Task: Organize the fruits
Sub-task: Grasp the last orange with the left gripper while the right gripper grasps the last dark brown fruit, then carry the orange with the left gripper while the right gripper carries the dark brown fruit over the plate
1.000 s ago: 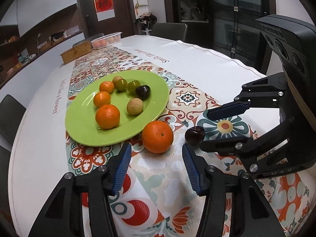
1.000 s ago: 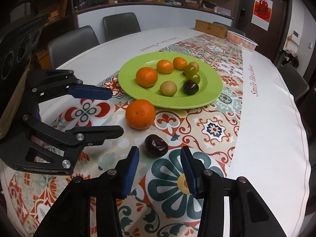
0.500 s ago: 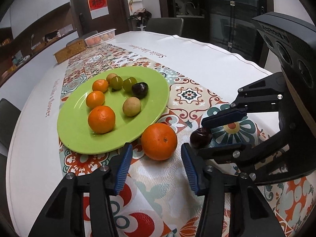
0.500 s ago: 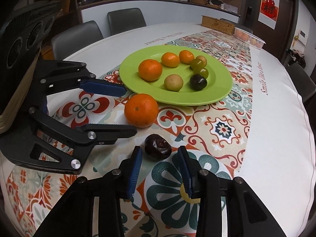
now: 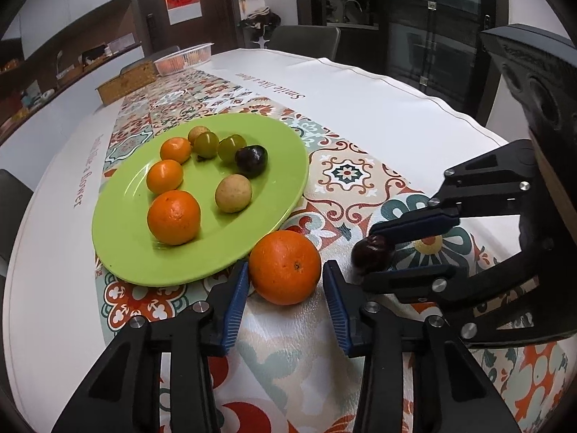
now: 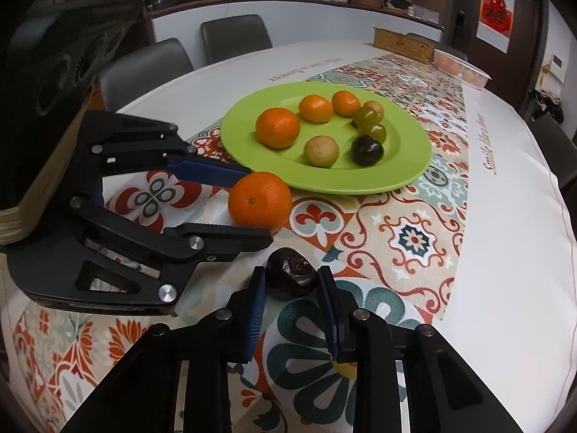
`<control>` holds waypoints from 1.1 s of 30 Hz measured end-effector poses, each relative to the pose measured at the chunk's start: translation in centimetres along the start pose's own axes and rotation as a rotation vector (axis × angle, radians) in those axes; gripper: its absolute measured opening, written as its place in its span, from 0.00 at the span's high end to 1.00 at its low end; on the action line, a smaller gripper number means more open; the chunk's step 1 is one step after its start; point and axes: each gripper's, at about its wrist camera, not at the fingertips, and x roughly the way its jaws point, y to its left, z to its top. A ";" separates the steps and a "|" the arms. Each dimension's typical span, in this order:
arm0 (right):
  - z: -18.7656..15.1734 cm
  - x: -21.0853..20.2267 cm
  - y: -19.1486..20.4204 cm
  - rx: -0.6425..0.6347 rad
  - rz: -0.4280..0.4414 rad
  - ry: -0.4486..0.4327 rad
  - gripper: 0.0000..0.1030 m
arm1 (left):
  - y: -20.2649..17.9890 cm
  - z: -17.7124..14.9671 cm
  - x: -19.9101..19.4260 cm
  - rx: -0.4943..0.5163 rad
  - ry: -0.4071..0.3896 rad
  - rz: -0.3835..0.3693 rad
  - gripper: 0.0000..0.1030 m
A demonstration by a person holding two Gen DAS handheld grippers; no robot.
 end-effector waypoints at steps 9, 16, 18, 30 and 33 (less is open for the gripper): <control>0.0 -0.8 -0.7 0.042 -0.009 -0.023 0.71 | -0.3 0.1 -0.2 -0.038 0.005 0.002 0.62; 0.0 -1.9 -0.5 0.054 -0.008 -0.049 0.71 | -0.4 -0.6 -1.7 -0.094 -0.016 0.026 0.62; 0.0 -2.3 -0.4 0.055 -0.010 -0.056 0.71 | -0.4 -0.8 -2.2 -0.110 -0.022 0.035 0.62; 0.7 -5.0 0.2 0.070 -0.010 -0.130 0.71 | -0.5 -0.8 -6.6 -0.166 -0.093 0.094 0.62; 1.0 -5.8 0.5 0.068 -0.015 -0.154 0.71 | -0.6 -0.8 -7.7 -0.177 -0.116 0.102 0.62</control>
